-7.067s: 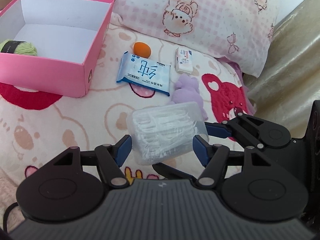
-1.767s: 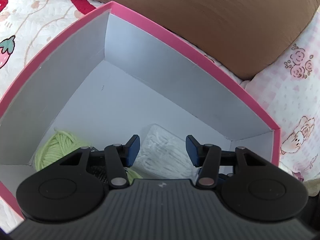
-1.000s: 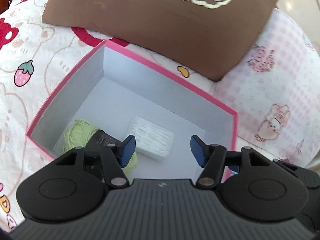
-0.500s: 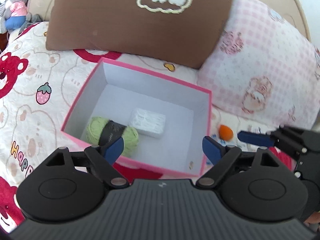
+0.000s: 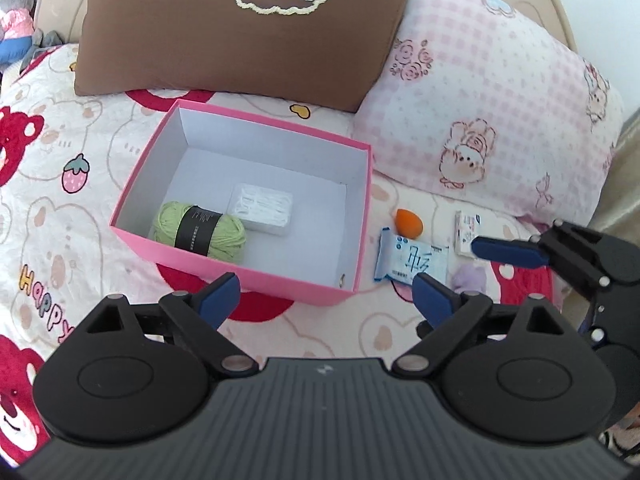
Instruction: Organize objects
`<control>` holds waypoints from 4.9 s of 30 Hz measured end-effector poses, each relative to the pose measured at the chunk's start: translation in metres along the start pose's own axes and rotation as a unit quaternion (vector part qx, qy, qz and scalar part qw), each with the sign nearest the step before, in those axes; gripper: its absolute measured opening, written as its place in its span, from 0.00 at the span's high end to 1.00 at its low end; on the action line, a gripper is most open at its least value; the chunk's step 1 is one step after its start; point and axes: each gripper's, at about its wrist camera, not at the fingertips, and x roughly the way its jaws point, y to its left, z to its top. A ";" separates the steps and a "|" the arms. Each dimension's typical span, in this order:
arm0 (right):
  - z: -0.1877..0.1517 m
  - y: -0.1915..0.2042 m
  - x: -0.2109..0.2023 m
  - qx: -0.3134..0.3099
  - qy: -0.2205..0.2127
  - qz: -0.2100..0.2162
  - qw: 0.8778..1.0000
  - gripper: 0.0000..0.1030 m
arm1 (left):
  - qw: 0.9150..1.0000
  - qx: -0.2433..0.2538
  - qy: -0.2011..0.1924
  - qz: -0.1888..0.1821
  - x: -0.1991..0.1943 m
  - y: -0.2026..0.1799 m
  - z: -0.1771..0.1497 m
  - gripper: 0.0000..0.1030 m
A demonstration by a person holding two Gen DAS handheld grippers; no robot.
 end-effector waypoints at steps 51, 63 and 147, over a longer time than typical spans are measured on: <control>-0.159 -0.085 -0.058 0.084 0.012 -0.068 0.994 0.07 | 0.993 0.075 0.081 -0.034 0.078 -0.112 -0.086 0.01; -0.175 -0.157 -0.051 0.275 0.013 0.021 0.961 0.07 | 0.994 0.073 0.071 -0.036 0.115 -0.131 -0.084 0.01; -0.208 -0.246 0.096 0.300 0.034 0.016 0.953 0.56 | 0.989 -0.019 -0.014 -0.146 0.245 -0.171 -0.124 0.59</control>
